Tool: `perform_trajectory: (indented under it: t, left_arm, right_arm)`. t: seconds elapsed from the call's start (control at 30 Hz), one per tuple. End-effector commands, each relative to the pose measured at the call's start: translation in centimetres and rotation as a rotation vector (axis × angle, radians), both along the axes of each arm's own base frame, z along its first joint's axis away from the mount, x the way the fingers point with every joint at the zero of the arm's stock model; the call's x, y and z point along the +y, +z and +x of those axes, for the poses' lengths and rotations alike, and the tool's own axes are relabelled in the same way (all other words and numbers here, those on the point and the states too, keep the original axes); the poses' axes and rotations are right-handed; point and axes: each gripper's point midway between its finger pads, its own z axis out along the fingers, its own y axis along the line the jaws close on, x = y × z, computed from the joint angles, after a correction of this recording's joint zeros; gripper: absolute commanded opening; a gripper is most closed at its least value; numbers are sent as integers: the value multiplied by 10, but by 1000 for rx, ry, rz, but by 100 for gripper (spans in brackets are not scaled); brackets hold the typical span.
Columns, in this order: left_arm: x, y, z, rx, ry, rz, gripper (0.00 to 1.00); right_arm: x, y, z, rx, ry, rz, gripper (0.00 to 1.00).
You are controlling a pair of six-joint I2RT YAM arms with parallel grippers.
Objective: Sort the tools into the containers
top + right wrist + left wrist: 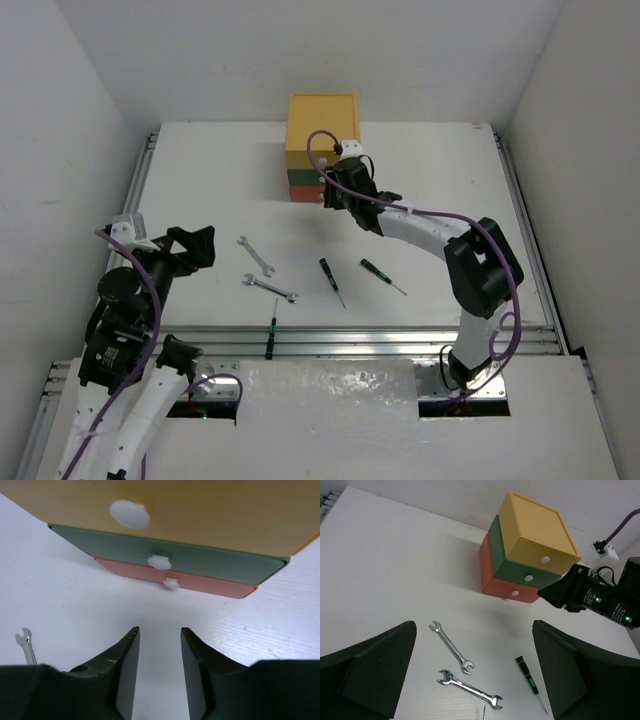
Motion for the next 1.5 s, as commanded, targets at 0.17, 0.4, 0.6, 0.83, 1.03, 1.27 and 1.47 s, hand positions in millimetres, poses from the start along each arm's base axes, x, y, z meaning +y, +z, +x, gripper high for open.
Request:
perform_trajectory:
  t: [0.17, 0.4, 0.6, 0.83, 1.03, 1.27, 1.47]
  left_arm:
    - [-4, 9, 2, -40, -22, -1, 100]
    - [-7, 8, 3, -37, -34, 2, 100]
    - [-9, 7, 4, -34, -43, 4, 100]
    - [-11, 6, 6, -28, -54, 7, 100]
    - [-11, 8, 5, -35, -56, 5, 100]
    - [-11, 9, 3, -41, -56, 4, 100]
    - [-10, 9, 3, -44, -54, 4, 100]
  right_arm:
    - [19, 16, 38, -89, -52, 69, 48]
    - [26, 14, 61, -74, -132, 83, 50]
    - [23, 5, 67, -74, -170, 71, 43]
    - [20, 5, 74, -69, -218, 64, 33]
    - [23, 5, 77, -64, -224, 72, 28]
    - [23, -4, 77, -43, -232, 63, 28]
    - [23, -4, 80, -46, -243, 66, 26]
